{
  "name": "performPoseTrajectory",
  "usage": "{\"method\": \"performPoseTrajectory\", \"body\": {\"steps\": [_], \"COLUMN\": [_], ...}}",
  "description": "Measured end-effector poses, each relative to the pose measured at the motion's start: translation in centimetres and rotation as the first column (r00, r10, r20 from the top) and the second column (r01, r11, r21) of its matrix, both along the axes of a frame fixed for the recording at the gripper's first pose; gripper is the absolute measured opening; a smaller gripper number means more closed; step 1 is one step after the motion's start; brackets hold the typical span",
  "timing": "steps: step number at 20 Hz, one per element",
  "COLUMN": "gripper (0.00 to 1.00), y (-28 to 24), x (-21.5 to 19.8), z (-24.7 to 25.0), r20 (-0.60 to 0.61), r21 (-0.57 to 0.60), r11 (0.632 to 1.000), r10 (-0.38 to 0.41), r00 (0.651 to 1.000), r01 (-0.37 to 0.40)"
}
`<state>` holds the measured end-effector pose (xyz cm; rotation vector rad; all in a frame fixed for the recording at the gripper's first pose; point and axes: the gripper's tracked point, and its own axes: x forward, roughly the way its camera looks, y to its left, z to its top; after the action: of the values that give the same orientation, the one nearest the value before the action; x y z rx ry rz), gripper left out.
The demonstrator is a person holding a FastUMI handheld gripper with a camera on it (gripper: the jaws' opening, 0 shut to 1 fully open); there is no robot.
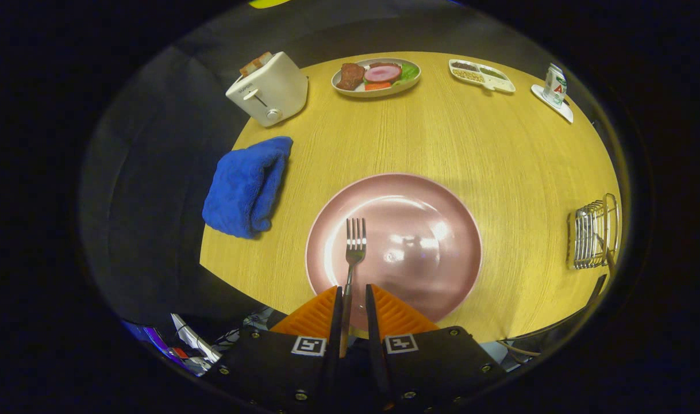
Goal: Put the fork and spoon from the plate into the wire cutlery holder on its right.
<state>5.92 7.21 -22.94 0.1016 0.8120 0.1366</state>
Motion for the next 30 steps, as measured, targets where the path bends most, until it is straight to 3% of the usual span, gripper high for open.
{"method": "performPoseTrajectory", "body": {"steps": [4, 17, 18, 20, 22, 30], "gripper": [0.23, 0.25, 0.2, 0.23, 0.07, 0.07], "y": [0.1, 0.6, 0.8, 0.6, 0.4, -0.4], "x": [1.0, 1.0, 1.3, 1.6, 1.3, 1.3], "z": [-2.1, -5.6, -6.1, -6.3, -5.8, -4.0], "r20": [-0.034, -0.157, -0.167, -0.149, -0.157, -0.119], "r21": [-0.029, 0.036, 0.044, 0.054, 0.068, 0.126], "r11": [0.999, 0.997, 0.997, 0.996, 0.995, 0.985], "r10": [-0.016, -0.058, -0.053, -0.068, -0.068, -0.099], "r00": [0.999, 0.986, 0.985, 0.986, 0.985, 0.988], "r01": [0.015, 0.065, 0.061, 0.077, 0.079, 0.114]}}
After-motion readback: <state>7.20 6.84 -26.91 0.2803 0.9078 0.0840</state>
